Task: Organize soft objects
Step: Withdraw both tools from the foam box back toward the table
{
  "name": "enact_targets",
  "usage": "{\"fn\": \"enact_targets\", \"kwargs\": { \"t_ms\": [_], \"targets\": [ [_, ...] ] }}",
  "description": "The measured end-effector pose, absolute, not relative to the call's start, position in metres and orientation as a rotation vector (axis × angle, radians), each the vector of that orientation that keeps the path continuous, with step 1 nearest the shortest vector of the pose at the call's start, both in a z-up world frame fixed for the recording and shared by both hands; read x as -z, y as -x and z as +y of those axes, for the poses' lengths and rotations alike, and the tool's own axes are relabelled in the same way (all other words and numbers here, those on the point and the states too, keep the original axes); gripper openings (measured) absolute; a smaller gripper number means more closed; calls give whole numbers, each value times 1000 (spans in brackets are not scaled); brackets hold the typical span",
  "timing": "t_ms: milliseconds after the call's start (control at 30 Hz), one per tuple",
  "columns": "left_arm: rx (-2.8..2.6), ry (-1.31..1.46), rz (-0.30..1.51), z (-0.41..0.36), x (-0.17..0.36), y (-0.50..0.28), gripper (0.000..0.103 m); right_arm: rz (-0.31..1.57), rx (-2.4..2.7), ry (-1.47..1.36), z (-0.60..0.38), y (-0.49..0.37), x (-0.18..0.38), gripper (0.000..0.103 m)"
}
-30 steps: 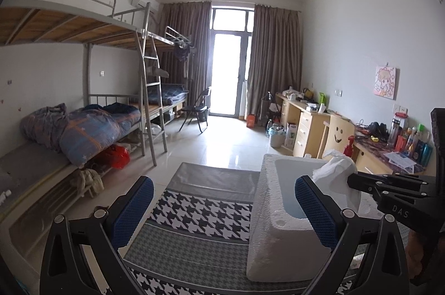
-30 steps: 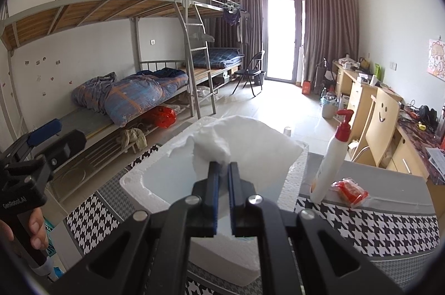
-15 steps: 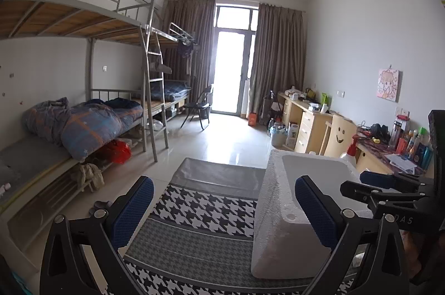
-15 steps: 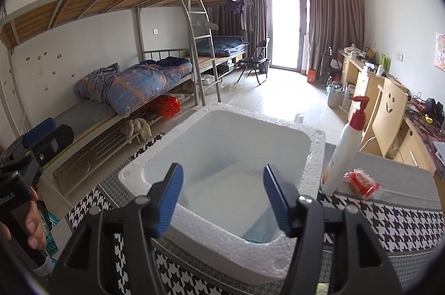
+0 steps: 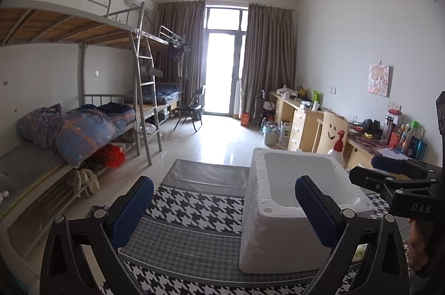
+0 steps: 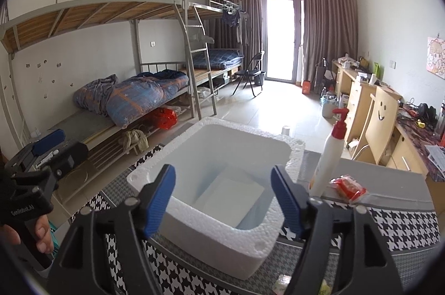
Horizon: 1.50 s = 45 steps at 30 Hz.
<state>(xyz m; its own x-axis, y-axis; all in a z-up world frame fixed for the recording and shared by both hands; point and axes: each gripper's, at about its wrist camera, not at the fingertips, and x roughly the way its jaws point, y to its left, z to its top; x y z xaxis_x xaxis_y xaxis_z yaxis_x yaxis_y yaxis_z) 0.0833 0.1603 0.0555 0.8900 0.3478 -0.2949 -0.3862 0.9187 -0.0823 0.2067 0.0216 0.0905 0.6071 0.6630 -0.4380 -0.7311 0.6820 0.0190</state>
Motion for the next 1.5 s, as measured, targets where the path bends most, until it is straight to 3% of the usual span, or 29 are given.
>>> {"fn": "enact_targets", "kwargs": {
  "t_ms": [200, 1500],
  "targets": [
    [-376, 135, 259, 152, -62, -77, 102, 385, -796, 141, 6, -198, -97, 93],
    [-221, 125, 263, 98, -52, -62, 102, 324, -718, 102, -62, -173, -78, 94]
  ]
}}
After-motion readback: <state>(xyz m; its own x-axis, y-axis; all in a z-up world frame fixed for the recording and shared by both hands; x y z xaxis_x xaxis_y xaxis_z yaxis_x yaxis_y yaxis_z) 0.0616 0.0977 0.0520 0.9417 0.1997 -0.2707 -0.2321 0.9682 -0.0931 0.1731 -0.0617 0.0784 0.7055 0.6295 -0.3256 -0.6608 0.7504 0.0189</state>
